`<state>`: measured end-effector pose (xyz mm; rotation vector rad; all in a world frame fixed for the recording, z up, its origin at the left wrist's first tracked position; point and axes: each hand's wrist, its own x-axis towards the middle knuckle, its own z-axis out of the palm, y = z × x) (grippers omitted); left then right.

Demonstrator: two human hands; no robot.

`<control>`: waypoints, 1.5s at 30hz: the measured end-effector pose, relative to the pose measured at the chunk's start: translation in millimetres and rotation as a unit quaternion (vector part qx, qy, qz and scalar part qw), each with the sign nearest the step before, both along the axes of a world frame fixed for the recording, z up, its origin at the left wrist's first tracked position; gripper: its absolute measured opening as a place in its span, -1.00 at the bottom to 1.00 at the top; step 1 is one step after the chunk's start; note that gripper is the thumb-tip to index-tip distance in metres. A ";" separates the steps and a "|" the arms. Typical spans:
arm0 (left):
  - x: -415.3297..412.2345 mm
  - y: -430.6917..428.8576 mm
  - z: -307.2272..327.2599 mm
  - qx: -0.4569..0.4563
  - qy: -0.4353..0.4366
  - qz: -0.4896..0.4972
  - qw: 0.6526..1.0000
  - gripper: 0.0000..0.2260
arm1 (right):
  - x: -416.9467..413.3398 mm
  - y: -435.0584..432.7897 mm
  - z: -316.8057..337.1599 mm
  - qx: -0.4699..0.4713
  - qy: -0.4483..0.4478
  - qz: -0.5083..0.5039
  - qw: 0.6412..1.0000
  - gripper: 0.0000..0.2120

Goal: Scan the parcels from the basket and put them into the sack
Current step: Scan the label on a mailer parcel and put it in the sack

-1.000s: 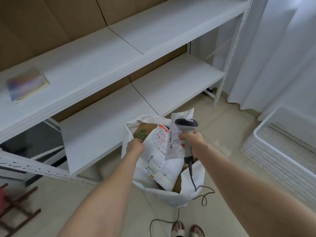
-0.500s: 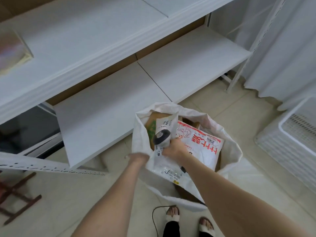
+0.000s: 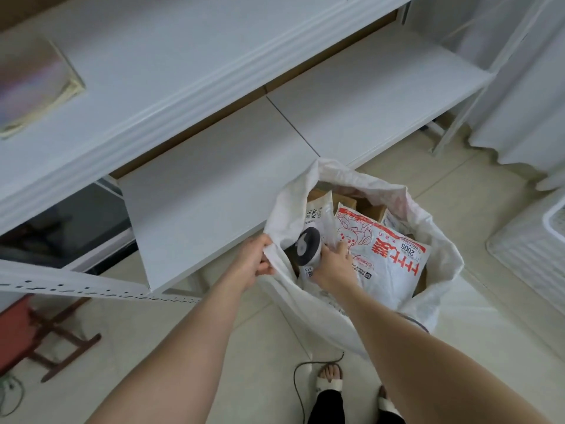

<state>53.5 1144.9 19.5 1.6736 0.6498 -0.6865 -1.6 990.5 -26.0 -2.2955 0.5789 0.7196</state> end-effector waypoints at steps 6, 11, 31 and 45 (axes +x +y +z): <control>-14.1 -15.6 -3.2 0.158 0.016 0.000 0.987 -0.82 | -9.1 -28.5 25.7 0.083 0.001 -0.076 0.994 -0.67; -19.7 -49.1 12.3 0.317 -0.028 -0.087 0.944 -0.54 | -35.7 -96.3 57.3 0.090 -0.050 -0.224 0.969 -0.82; 17.7 -80.4 -51.1 0.383 -0.079 -0.079 0.917 -0.75 | -62.9 -213.1 -7.7 0.246 -0.028 -0.537 0.807 -0.84; 35.5 -64.9 93.6 0.350 -0.253 0.048 0.901 -0.64 | -20.0 -193.5 130.0 0.272 -0.161 -0.588 0.744 -0.87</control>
